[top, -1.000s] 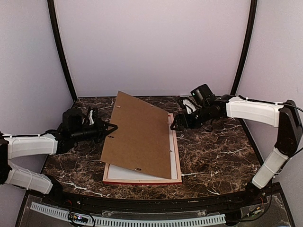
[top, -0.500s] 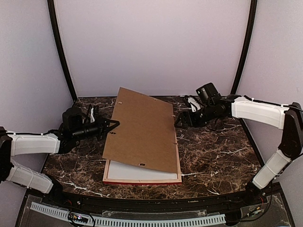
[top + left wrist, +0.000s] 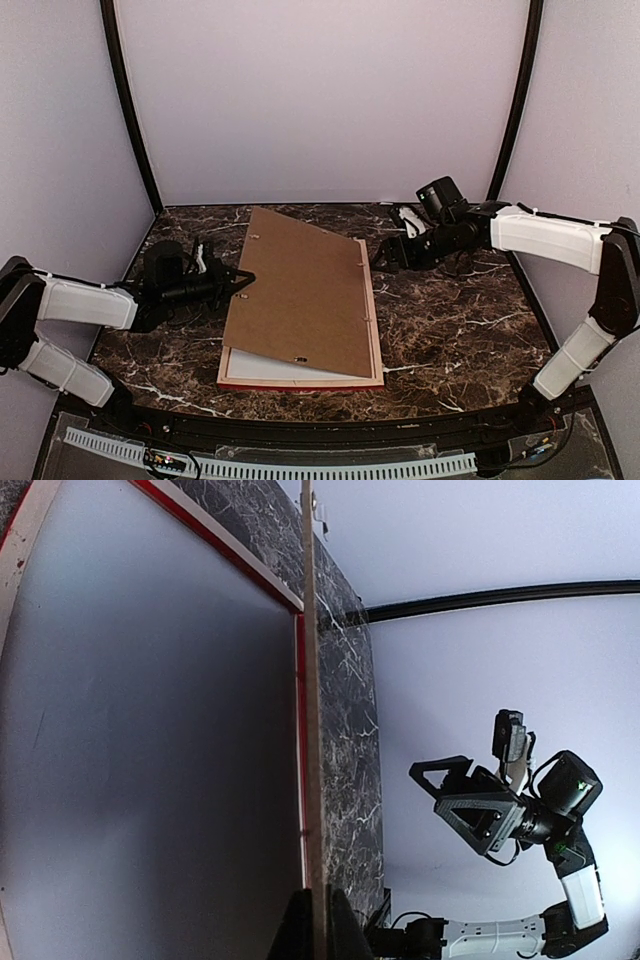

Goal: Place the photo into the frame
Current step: Place the backboard on the frame body.

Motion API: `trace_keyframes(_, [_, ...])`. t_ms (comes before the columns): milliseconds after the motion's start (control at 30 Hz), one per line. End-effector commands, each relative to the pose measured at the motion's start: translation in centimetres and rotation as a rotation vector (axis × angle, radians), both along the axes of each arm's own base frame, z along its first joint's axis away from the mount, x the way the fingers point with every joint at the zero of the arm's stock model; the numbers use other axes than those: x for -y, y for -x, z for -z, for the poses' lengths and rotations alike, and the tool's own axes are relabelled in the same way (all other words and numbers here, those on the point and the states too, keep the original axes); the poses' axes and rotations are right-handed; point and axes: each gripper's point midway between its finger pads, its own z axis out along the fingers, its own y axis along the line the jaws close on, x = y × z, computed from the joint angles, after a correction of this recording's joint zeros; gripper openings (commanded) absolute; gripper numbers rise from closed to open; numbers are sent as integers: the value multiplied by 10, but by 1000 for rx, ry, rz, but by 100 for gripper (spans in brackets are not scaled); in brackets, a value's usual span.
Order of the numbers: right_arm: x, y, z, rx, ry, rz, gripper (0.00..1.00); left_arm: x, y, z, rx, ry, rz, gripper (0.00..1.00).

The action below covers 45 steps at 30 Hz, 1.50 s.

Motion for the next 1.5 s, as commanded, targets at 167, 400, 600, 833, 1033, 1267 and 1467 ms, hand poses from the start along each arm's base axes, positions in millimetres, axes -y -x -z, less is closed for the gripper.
trace_keyframes(167, [0, -4, 4, 7, -11, 8, 84, -1, 0, -17, 91, 42, -21, 0])
trace_keyframes(400, [0, -4, 10, -6, -6, 8, 84, -1, 1, -16, 84, 73, -30, 0])
trace_keyframes(600, [-1, -4, 15, -15, -4, 8, 84, 2, 1, -11, 68, 82, -19, 0])
trace_keyframes(833, [0, -4, 25, -28, 12, 7, 84, 8, 1, -5, 52, 95, 6, 0])
trace_keyframes(1033, [0, -3, 31, -38, 13, 9, 85, 9, 1, -2, 42, 62, 16, 0])
trace_keyframes(1267, [1, -3, 38, -48, 21, 10, 84, 10, 5, 1, 27, 49, 29, 0])
trace_keyframes(1467, [1, -3, 40, -51, 22, 9, 84, 11, 9, 0, 14, 53, 42, 0])
